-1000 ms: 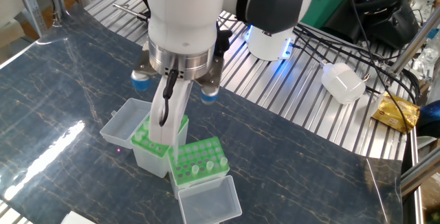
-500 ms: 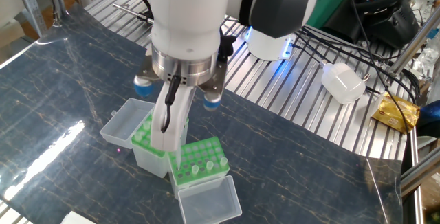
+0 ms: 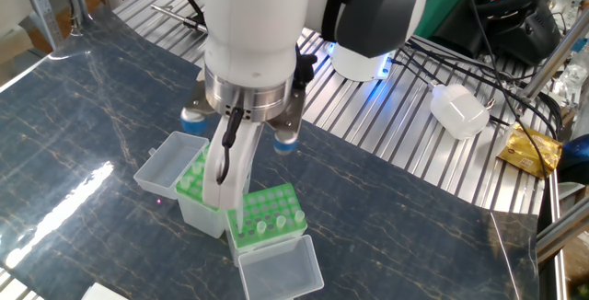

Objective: Transfer all large pipette tips from one holder to another

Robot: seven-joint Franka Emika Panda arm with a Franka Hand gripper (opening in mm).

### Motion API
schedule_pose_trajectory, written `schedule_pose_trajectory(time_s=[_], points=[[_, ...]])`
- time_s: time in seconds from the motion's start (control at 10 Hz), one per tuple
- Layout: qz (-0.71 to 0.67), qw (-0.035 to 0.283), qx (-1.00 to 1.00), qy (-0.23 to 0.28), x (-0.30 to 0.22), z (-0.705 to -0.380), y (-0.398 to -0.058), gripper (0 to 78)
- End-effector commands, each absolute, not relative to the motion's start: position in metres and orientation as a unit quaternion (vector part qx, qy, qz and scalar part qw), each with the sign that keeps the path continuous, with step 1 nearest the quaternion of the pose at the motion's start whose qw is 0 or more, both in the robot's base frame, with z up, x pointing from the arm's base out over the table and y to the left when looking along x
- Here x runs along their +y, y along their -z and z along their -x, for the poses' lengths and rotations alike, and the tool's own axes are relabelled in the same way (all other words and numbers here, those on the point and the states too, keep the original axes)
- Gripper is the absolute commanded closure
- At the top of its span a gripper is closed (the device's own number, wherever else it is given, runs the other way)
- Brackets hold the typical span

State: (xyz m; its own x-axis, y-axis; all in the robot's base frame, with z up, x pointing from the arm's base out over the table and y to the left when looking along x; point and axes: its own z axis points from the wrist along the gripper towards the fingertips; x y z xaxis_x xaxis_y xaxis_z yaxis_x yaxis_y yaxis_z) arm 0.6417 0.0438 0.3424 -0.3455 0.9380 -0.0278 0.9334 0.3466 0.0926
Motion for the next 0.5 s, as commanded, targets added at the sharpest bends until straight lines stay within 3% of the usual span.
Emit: schedule_pose_trajectory(time_s=[0.1, 0.5], points=[[-0.572, 0.039, 0.819, -0.030, 0.0460, -0.6446, -0.3406, 76.4], [-0.570, 0.038, 0.820, -0.027, 0.0461, -0.6442, -0.3387, 76.4]])
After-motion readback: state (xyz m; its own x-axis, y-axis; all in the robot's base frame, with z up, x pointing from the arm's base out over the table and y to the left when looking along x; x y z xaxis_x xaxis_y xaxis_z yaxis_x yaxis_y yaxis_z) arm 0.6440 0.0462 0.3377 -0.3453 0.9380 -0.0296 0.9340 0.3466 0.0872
